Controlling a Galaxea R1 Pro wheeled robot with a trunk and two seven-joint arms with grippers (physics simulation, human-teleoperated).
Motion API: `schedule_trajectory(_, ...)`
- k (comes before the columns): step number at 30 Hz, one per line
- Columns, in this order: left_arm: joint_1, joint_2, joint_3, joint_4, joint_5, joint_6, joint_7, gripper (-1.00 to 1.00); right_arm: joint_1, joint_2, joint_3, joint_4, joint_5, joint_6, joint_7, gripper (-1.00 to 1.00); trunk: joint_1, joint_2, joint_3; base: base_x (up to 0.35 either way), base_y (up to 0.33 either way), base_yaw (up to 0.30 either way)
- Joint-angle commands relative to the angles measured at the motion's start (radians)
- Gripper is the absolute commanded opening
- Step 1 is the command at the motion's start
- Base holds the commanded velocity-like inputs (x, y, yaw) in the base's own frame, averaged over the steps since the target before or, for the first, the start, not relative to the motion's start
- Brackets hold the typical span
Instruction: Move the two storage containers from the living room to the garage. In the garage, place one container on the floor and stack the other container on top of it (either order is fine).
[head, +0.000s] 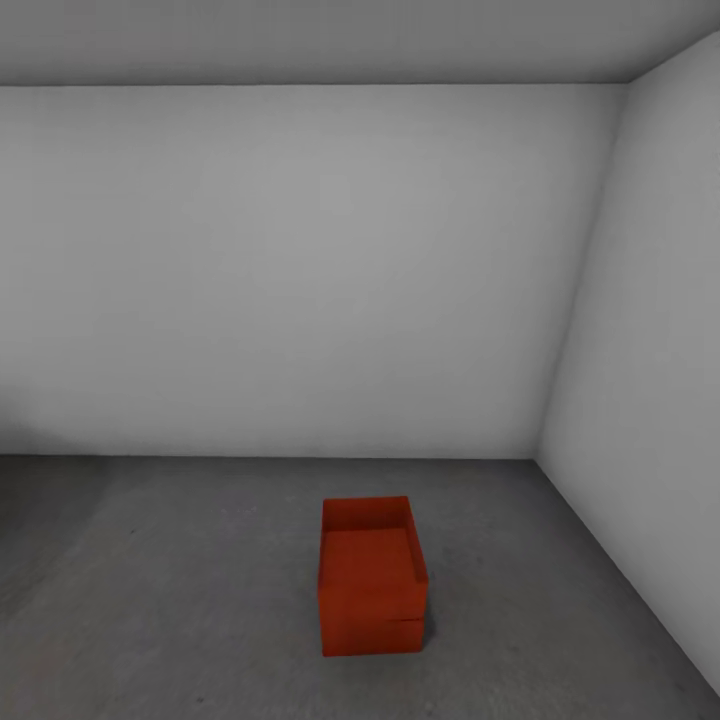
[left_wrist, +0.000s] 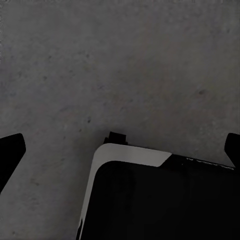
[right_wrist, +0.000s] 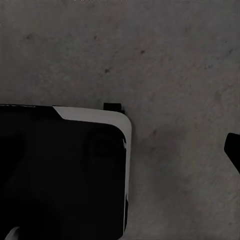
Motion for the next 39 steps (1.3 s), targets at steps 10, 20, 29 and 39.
schedule_trajectory(10, 0.081, -0.034, 0.006, 0.004, -0.017, -0.032, 0.009, 1.00, 0.020, 0.000, 0.008, 0.003, -0.007, -0.008, 0.003, 1.00, 0.000, -0.001, 0.000, 0.000, 0.000, 0.000)
schedule_trajectory(20, 0.083, -0.034, 0.006, 0.000, -0.032, -0.036, 0.010, 1.00, 0.046, 0.000, 0.007, 0.003, -0.011, -0.027, 0.003, 1.00, 0.000, -0.001, 0.013, 0.000, 0.000, 0.000)
schedule_trajectory(29, 0.083, -0.019, 0.009, -0.029, -0.029, -0.041, 0.010, 1.00, 0.046, -0.001, 0.006, 0.003, -0.012, -0.028, 0.003, 1.00, 0.000, -0.001, 0.027, 0.000, 0.000, 0.000)
schedule_trajectory(39, 0.083, -0.017, 0.006, -0.032, -0.029, -0.041, 0.010, 1.00, 0.047, 0.000, 0.008, 0.003, -0.012, -0.019, 0.003, 1.00, 0.000, -0.001, 0.032, 0.000, 0.000, 0.000)
